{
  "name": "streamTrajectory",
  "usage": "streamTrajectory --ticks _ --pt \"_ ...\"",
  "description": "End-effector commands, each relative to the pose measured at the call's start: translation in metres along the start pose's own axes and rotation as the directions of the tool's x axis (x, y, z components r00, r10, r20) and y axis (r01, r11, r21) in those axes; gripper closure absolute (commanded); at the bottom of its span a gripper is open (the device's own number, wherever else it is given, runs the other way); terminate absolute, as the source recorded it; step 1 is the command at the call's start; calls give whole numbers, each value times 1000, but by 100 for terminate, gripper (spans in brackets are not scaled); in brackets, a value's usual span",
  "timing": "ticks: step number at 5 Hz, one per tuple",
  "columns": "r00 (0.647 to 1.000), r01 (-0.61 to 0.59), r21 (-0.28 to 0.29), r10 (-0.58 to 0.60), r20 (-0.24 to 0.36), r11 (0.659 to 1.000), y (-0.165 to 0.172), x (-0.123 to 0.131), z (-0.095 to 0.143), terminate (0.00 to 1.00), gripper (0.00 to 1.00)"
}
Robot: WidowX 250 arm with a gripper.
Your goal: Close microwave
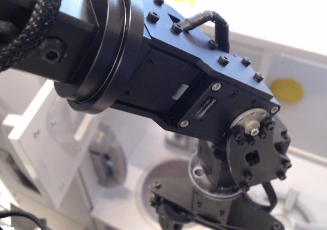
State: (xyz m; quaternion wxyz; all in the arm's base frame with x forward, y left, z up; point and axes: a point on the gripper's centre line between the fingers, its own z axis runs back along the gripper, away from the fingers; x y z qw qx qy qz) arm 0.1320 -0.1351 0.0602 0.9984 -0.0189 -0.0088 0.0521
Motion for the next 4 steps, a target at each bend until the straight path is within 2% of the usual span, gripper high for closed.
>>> streamTrajectory --ticks 1,2,3,4 --pt "1000 0 0 0 0 1000 0 0 0 0 0" --pt "1000 27 -51 -27 -1 998 21 -13 15 0 0" --pt "999 37 -73 -36 18 997 46 -21 28 0 0" --pt "997 71 -83 -68 44 994 74 -31 53 0 0"
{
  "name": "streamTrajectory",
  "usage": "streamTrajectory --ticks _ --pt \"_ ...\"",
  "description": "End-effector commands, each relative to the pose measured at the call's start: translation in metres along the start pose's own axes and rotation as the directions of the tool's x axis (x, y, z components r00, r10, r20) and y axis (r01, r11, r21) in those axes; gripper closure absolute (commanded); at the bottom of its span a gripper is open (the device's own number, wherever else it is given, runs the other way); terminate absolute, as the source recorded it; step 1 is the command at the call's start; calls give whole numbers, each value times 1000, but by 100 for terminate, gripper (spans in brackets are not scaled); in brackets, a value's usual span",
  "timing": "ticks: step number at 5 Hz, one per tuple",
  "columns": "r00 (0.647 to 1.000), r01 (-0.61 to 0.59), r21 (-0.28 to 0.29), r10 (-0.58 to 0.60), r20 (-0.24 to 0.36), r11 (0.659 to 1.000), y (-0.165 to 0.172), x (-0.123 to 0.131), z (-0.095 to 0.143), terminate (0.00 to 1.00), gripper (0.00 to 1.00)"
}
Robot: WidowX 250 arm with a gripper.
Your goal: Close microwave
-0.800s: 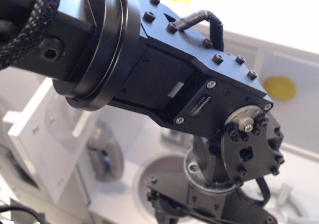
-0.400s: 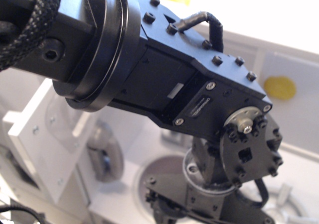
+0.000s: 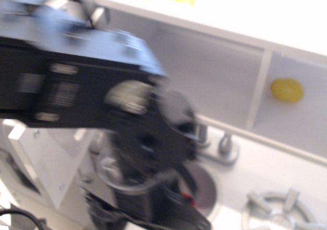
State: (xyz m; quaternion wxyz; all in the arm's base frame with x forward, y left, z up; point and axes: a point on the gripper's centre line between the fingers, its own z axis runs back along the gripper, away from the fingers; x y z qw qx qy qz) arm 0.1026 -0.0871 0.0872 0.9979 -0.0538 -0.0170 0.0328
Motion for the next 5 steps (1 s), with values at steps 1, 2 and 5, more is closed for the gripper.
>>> streamTrajectory --ticks 1,2,5 --pt "997 40 -2 -40 67 999 43 -13 46 0 0" --pt "997 21 -31 -18 75 999 61 -13 73 0 0" --pt "981 -153 -18 154 118 988 100 41 106 0 0"
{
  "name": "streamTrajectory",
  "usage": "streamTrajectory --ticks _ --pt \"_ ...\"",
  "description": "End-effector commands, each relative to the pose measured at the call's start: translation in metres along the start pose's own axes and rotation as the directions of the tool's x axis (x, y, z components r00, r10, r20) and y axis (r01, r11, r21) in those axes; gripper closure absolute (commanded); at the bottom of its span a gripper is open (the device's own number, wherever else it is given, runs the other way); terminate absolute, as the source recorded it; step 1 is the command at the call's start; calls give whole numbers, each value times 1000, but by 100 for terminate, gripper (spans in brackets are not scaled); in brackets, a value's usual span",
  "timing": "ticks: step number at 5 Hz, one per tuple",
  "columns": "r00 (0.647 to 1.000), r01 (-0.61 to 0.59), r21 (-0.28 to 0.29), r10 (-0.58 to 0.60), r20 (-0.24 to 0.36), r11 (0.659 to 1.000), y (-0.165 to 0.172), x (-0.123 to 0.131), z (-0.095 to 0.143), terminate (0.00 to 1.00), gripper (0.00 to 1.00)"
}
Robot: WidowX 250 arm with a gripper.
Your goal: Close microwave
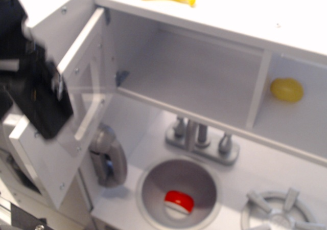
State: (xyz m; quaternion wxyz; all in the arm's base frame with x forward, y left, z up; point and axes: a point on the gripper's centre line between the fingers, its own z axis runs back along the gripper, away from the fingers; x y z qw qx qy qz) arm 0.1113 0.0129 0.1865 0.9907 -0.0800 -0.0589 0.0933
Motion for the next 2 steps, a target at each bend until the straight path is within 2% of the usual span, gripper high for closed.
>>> streamTrajectory --ticks 1,2 --pt "997 -64 103 59 48 993 22 44 -17 0 0" --pt "997 -76 125 73 33 989 32 55 -25 0 0"
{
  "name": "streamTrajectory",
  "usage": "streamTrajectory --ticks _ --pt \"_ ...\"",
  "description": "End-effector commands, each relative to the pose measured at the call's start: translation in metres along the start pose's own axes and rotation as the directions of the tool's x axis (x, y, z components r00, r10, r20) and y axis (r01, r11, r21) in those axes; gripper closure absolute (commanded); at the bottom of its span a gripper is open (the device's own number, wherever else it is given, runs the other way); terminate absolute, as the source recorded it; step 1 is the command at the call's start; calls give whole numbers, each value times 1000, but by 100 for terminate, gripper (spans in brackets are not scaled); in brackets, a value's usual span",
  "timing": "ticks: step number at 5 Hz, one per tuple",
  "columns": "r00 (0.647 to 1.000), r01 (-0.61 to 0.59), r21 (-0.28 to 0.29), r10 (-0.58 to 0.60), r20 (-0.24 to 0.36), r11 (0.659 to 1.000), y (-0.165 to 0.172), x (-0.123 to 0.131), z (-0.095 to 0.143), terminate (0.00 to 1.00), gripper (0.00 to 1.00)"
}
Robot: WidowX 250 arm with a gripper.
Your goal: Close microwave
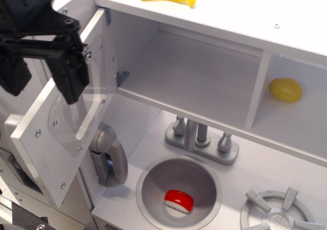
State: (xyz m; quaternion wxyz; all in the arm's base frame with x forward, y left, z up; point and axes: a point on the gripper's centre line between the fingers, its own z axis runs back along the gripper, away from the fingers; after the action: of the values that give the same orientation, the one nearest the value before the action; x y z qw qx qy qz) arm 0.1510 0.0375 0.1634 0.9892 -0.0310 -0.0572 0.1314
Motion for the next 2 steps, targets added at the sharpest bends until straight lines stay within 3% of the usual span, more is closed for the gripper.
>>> streamTrajectory --ticks 1,2 --pt "1000 -12 64 12 12 998 14 22 -13 0 0" --pt "1000 -2 89 3 -16 996 10 23 -26 0 0"
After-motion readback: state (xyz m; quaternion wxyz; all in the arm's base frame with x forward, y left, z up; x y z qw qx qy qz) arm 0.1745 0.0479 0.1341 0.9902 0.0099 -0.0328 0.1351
